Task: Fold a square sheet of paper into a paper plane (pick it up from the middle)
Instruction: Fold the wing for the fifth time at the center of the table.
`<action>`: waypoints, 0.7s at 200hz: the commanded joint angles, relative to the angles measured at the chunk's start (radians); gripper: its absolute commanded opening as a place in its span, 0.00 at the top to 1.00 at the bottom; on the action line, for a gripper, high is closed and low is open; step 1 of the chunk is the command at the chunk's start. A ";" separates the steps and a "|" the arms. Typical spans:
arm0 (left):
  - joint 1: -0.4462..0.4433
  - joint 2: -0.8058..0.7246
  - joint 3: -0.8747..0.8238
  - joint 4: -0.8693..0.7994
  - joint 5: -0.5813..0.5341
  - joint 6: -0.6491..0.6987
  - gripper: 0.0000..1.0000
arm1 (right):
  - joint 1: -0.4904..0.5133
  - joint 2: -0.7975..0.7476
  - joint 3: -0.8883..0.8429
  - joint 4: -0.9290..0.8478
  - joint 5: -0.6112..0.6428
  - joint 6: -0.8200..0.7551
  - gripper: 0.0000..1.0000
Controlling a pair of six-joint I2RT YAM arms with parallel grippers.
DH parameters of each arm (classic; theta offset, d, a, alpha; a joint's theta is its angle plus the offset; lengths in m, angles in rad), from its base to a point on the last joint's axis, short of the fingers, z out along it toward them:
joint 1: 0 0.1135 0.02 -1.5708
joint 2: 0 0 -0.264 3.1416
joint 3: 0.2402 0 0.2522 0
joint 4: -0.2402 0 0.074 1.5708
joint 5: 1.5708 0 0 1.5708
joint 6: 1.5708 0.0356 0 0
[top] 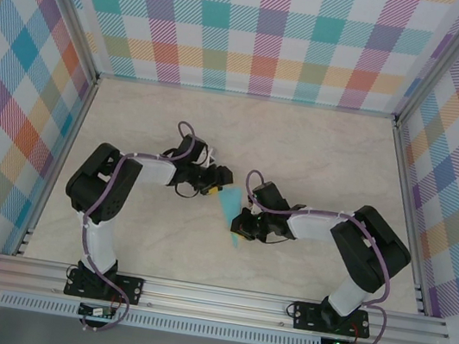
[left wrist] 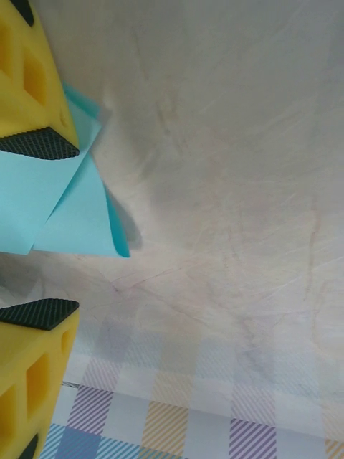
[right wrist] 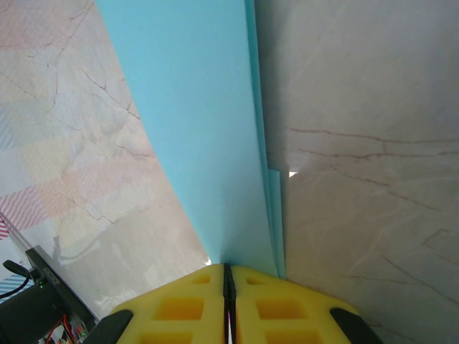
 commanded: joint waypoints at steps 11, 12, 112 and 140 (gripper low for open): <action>0.064 -0.012 0.056 -0.103 -0.078 0.070 0.43 | 0.007 0.071 -0.035 -0.210 0.033 -0.027 0.89; 0.065 -0.013 0.058 -0.107 -0.080 0.071 0.43 | 0.006 0.071 -0.034 -0.209 0.032 -0.027 0.89; -0.058 -0.286 -0.069 -0.086 -0.092 -0.023 0.48 | 0.007 0.097 0.028 -0.207 0.037 -0.012 0.89; -0.118 -0.239 -0.096 0.010 -0.108 -0.087 0.49 | 0.007 0.095 0.017 -0.200 0.039 -0.006 0.89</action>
